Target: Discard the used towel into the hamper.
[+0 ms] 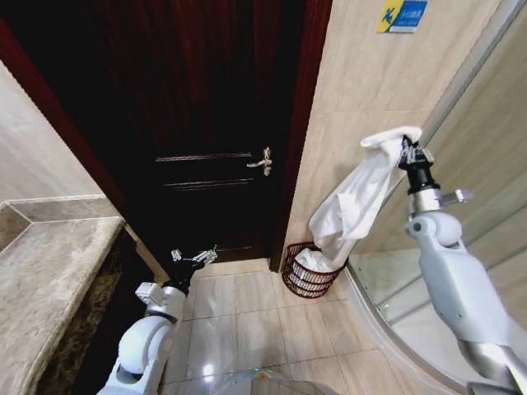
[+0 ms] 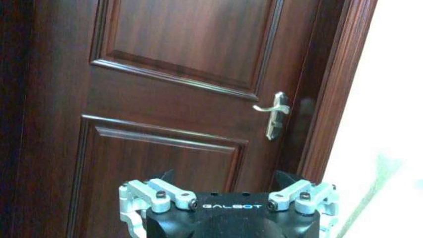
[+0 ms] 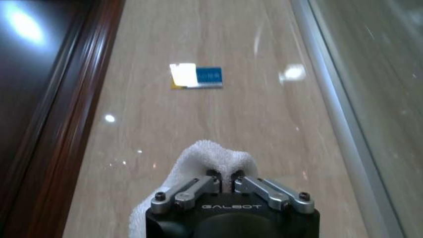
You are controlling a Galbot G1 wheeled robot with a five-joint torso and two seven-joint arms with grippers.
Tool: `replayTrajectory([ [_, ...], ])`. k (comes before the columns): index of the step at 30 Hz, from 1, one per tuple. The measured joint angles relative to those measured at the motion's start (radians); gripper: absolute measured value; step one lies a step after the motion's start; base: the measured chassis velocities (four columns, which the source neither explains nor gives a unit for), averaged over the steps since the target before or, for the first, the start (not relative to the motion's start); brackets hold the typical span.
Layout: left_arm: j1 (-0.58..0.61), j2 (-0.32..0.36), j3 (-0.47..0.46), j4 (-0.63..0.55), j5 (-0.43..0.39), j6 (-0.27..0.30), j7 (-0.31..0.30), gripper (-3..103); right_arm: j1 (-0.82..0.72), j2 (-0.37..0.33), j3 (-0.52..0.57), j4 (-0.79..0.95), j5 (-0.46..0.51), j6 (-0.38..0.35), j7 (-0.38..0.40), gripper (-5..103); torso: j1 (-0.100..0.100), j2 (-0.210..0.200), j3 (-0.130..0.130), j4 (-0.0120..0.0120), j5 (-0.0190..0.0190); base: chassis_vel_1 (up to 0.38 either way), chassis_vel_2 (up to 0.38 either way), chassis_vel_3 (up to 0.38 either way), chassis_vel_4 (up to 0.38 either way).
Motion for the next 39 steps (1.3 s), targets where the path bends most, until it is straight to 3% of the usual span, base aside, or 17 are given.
replayTrajectory([
  [16, 0.0, 0.0, 0.0, 0.0, 0.0, 0.0, 0.0, 100, -0.148, 0.081, 0.016, -0.009, -0.031, 0.042, -0.02, 7, 0.0, 0.0, 0.0, 0.0, -0.0001, 0.0, 0.0, 0.0, 0.0],
  [34, 0.0, 0.0, 0.0, 0.0, 0.0, 0.0, 0.0, 100, -0.186, 0.121, 0.004, -0.068, -0.056, 0.09, -0.044, 7, 0.0, 0.0, 0.0, 0.0, -0.0002, 0.0, 0.0, 0.0, 0.0],
  [39, 0.0, 0.0, 0.0, 0.0, 0.0, 0.0, 0.0, 100, -0.193, 0.125, -0.01, -0.053, -0.062, 0.089, -0.012, 7, 0.0, 0.0, 0.0, 0.0, 0.0, 0.0, 0.0, 0.0, 0.0],
])
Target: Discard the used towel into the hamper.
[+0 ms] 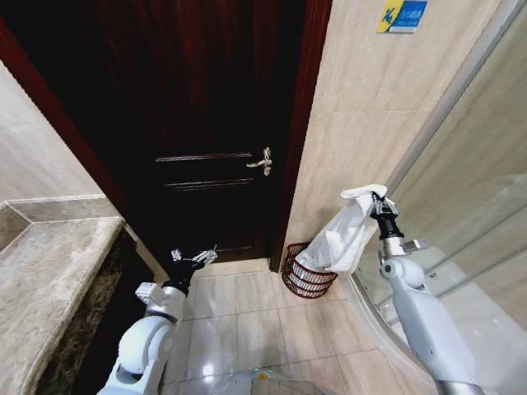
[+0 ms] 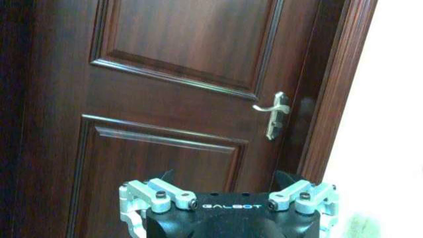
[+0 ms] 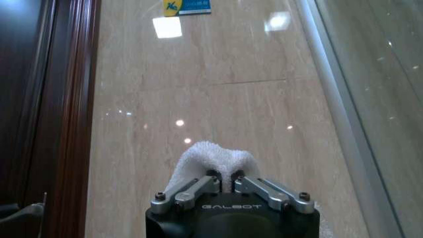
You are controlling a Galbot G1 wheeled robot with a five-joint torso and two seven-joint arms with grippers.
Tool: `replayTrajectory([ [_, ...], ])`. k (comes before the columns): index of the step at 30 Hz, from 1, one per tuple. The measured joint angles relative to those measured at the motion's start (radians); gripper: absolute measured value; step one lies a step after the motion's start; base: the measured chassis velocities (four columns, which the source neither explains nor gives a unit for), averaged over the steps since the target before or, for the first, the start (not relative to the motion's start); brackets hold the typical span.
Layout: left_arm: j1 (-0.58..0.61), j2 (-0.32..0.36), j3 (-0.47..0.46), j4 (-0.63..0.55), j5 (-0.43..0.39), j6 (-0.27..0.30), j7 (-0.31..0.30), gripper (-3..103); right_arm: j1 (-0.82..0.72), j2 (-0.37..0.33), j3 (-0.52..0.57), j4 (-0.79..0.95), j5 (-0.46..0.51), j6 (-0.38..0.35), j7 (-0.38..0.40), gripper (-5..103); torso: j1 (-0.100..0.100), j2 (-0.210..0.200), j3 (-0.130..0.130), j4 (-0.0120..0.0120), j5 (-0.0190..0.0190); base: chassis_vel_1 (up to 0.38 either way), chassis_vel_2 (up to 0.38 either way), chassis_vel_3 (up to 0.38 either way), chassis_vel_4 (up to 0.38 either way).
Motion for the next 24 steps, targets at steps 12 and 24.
replayTrajectory([
  [12, 0.0, 0.0, 0.0, 0.0, 0.0, 0.0, 0.0, 100, -0.025, 0.007, 0.009, 0.027, -0.052, -0.017, -0.002, 7, 0.0, 0.0, 0.0, 0.0, 0.0, 0.0, 0.0, 0.0, 0.0],
  [24, 0.0, 0.0, 0.0, 0.0, 0.0, 0.0, 0.0, 100, -0.049, 0.007, 0.023, 0.047, -0.063, -0.016, 0.005, 7, 0.0, 0.0, 0.0, -0.0001, -0.0001, -0.012, 0.018, 0.013, -0.02],
])
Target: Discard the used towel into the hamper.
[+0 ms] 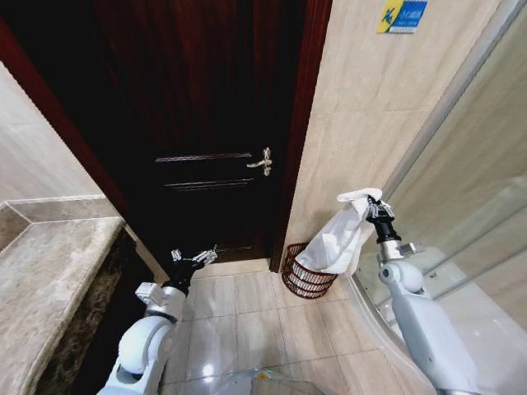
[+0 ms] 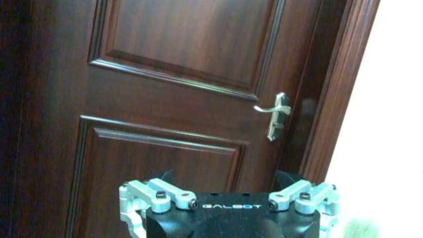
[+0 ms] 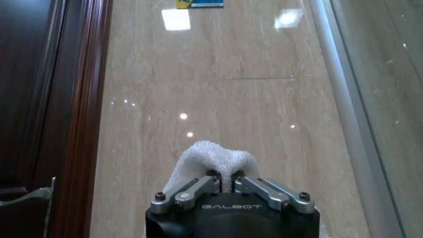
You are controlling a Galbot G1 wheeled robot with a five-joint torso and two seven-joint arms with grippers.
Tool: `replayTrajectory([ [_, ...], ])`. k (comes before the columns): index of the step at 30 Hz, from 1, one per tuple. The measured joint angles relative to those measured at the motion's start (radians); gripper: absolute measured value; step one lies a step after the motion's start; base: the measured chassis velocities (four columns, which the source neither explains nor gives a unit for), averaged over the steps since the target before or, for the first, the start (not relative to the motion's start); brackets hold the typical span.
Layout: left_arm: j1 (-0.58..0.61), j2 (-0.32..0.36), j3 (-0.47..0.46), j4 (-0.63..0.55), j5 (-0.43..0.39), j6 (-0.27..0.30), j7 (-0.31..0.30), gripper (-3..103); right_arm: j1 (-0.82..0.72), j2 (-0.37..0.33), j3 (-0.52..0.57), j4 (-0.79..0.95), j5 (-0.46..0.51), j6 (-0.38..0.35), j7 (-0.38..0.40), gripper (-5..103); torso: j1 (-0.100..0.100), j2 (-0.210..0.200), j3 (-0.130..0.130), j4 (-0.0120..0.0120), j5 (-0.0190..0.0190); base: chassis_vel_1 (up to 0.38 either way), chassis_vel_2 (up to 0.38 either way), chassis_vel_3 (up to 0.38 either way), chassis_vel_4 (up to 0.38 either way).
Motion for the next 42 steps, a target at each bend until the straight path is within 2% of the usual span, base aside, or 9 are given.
replayTrajectory([
  [10, -0.001, 0.0, 0.0, 0.0, 0.0, 0.0, 0.0, 100, -0.024, 0.0, 0.009, 0.021, 0.001, 0.009, 0.011, 7, 0.001, 0.0, 0.0, -0.0002, 0.0, -0.137, 0.127, 0.142, -0.141],
  [12, -0.001, 0.0, 0.0, 0.0, 0.0, 0.0, 0.0, 100, -0.03, 0.001, 0.008, 0.013, 0.002, 0.011, 0.01, 7, 0.002, 0.0, 0.001, 0.0005, 0.0007, -0.118, 0.093, 0.097, -0.089],
  [15, -0.001, 0.0, 0.0, 0.0, 0.0, 0.0, 0.0, 100, -0.029, 0.002, 0.003, -0.004, 0.012, 0.013, 0.003, 7, 0.001, 0.0, 0.0, 0.0002, -0.0003, -0.035, 0.057, 0.024, -0.038],
  [18, 0.0, 0.0, 0.0, 0.0, 0.0, 0.0, 0.0, 100, -0.026, 0.008, -0.028, -0.048, 0.089, -0.01, -0.028, 7, 0.0, 0.0, 0.0, -0.0001, 0.0003, 0.0, 0.0, 0.0, 0.0],
  [21, 0.0, 0.0, 0.0, 0.0, 0.0, 0.0, 0.0, 100, -0.024, 0.023, -0.044, -0.082, 0.116, -0.023, -0.033, 7, 0.0, 0.0, 0.0, 0.0001, 0.0001, 0.017, -0.011, -0.01, 0.023],
  [42, 0.0, 0.0, 0.0, 0.0, 0.0, 0.0, 0.0, 100, 0.023, 0.072, -0.128, -0.291, 0.187, -0.062, -0.073, 7, 0.0, 0.0, 0.0, 0.0001, 0.0002, 0.0, 0.0, 0.0, 0.0],
])
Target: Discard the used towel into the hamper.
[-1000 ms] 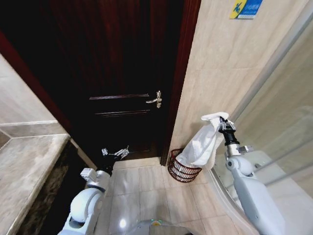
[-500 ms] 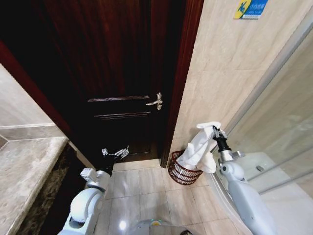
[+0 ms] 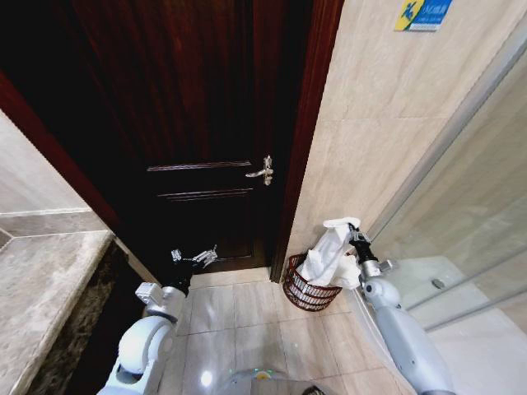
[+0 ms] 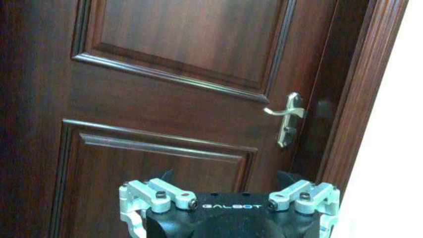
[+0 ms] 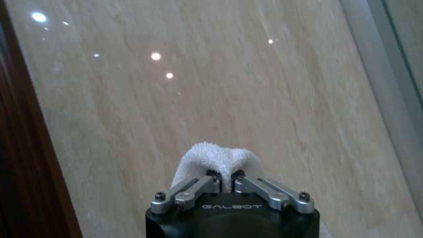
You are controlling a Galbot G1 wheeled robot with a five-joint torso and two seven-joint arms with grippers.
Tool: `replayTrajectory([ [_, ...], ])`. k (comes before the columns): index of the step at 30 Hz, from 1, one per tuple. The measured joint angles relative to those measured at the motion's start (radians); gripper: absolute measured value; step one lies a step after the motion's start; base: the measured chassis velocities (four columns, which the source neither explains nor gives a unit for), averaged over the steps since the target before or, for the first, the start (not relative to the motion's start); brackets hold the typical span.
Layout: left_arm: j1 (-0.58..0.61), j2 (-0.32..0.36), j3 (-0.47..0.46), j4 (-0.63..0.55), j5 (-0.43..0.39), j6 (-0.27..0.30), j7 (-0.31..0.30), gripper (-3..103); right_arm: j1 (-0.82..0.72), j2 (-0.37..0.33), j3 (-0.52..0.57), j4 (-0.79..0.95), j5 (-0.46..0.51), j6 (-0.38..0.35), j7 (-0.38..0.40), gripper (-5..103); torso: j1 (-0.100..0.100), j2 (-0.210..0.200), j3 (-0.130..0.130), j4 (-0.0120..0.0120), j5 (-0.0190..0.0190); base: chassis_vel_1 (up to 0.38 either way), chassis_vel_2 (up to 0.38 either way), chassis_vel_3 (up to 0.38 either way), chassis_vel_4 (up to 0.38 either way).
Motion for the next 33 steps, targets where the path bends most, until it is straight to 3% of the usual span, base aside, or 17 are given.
replayTrajectory([
  [4, 0.0, 0.0, 0.0, 0.0, 0.0, 0.0, 0.0, 100, 0.003, 0.009, -0.01, -0.031, -0.008, -0.005, 0.006, 7, 0.0, 0.0, 0.0, 0.0, 0.0, 0.0, 0.0, 0.0, 0.0],
  [9, 0.0, 0.0, 0.0, 0.0, 0.0, 0.0, 0.0, 100, -0.032, 0.027, -0.016, -0.039, -0.096, 0.016, 0.045, 7, 0.0, 0.0, 0.0, 0.0, 0.0, 0.0, 0.0, 0.0, 0.0],
  [23, 0.0, 0.0, 0.0, 0.0, 0.0, 0.0, 0.0, 100, -0.069, 0.048, -0.022, -0.065, -0.134, 0.01, 0.05, 7, 0.0, 0.0, 0.0, 0.0, 0.0, 0.0, 0.0, 0.0, 0.0],
  [33, 0.0, 0.0, 0.0, 0.0, 0.0, 0.0, 0.0, 100, -0.058, 0.022, -0.004, -0.056, -0.116, 0.011, 0.068, 7, 0.0, 0.0, 0.0, -0.0002, -0.0005, -0.043, 0.049, 0.05, -0.054],
])
